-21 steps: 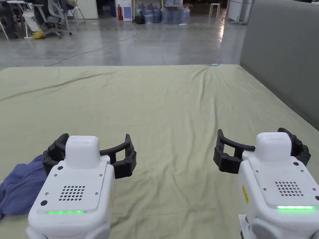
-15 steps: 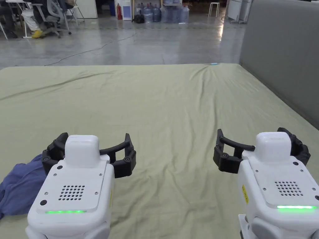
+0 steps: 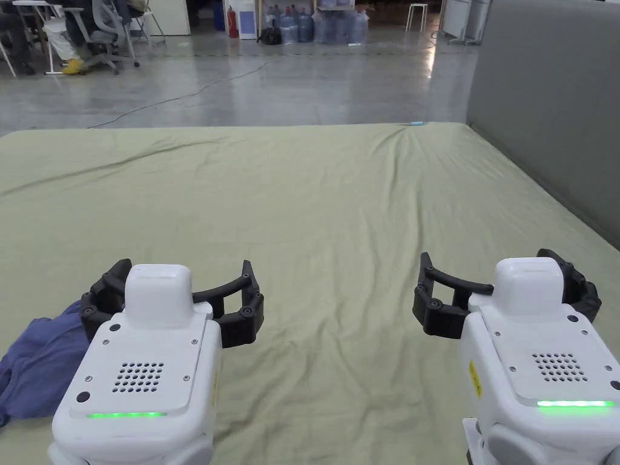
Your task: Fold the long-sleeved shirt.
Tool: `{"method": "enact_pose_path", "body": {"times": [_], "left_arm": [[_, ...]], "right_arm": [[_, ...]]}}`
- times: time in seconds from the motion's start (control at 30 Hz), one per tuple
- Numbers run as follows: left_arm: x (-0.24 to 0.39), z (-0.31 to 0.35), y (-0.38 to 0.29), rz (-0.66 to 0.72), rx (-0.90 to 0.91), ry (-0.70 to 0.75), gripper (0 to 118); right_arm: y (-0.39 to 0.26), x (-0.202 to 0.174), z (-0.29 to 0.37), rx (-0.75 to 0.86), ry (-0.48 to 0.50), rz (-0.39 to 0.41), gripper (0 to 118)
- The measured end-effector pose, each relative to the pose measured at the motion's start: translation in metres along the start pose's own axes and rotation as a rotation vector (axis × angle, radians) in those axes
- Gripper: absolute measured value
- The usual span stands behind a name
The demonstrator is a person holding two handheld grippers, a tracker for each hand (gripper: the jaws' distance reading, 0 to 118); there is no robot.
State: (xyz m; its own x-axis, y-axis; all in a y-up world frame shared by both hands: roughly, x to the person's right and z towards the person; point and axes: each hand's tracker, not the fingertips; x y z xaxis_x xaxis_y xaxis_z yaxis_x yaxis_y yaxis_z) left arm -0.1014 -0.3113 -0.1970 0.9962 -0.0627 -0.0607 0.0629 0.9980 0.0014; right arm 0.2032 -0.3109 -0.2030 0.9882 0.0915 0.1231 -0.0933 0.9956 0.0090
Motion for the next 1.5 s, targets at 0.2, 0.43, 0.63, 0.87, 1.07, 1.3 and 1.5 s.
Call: {"method": "enact_pose_path", "body": {"times": [0.2, 0.43, 0.63, 0.87, 1.07, 1.3, 1.5], "left_arm": [[0.0, 0.001, 0.001, 0.003, 0.005, -0.001, 117], [-0.001, 0.001, 0.0, 0.006, 0.001, -0.002, 117], [-0.005, -0.002, -0.004, 0.047, 0.016, -0.019, 117], [-0.002, -0.004, -0.007, 0.02, 0.017, -0.013, 117], [0.003, -0.002, -0.008, 0.012, 0.013, -0.026, 117], [0.004, -0.001, -0.004, 0.016, 0.009, -0.019, 117], [0.003, -0.006, -0.006, 0.017, 0.014, -0.018, 117]], "right_arm": [[0.001, 0.0, 0.001, 0.003, -0.004, -0.001, 118], [0.0, 0.002, 0.001, 0.002, -0.008, -0.001, 118], [0.0, 0.007, 0.0, 0.003, -0.022, 0.006, 118], [0.0, 0.009, 0.0, 0.005, -0.032, 0.011, 118], [-0.001, 0.009, 0.0, 0.005, -0.029, 0.004, 118], [-0.001, 0.011, 0.0, 0.008, -0.032, 0.001, 118], [-0.001, 0.012, 0.0, 0.008, -0.035, -0.002, 118]]}}
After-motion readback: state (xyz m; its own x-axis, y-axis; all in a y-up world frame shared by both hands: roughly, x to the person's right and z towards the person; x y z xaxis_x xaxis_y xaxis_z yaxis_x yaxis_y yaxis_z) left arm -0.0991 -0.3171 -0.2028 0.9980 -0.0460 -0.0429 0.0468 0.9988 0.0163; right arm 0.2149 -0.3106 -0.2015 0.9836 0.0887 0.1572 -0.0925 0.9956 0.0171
